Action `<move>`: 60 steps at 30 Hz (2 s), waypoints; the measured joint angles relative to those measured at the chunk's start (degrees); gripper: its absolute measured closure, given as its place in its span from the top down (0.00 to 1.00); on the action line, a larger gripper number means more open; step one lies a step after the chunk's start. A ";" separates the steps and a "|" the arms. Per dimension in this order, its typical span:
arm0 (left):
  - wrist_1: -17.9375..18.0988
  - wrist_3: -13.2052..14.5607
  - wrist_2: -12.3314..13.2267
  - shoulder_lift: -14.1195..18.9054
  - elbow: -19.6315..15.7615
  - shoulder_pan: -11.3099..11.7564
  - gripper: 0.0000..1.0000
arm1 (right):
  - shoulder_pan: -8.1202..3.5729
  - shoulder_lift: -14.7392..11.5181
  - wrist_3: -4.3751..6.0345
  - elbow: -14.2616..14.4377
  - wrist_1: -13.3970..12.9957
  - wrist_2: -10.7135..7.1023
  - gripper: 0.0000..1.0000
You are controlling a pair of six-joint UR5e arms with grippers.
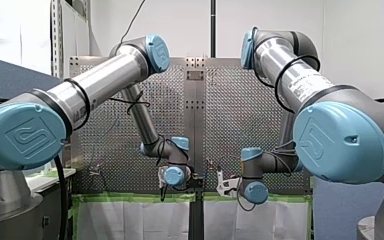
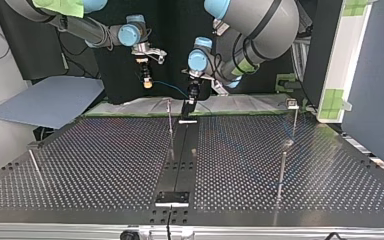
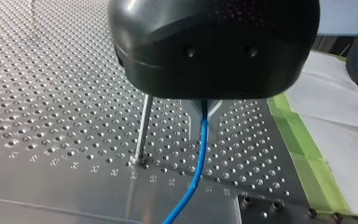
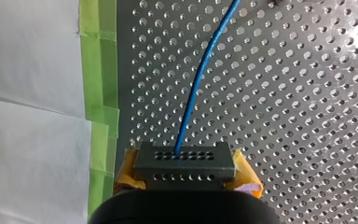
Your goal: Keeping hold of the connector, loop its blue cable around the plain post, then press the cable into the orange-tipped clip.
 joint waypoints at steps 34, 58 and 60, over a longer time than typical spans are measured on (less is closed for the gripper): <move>-4.21 9.24 -5.51 -0.04 0.14 -0.35 0.00 | -0.27 0.02 0.16 -0.76 -0.15 -0.04 0.00; -3.98 0.60 -4.74 -3.05 7.42 -0.97 0.00 | -0.65 0.10 -0.96 -3.69 2.10 -0.17 0.00; -4.08 0.25 -4.75 -3.04 7.87 -0.92 0.00 | -0.85 0.11 -1.12 -3.82 2.02 -0.17 0.00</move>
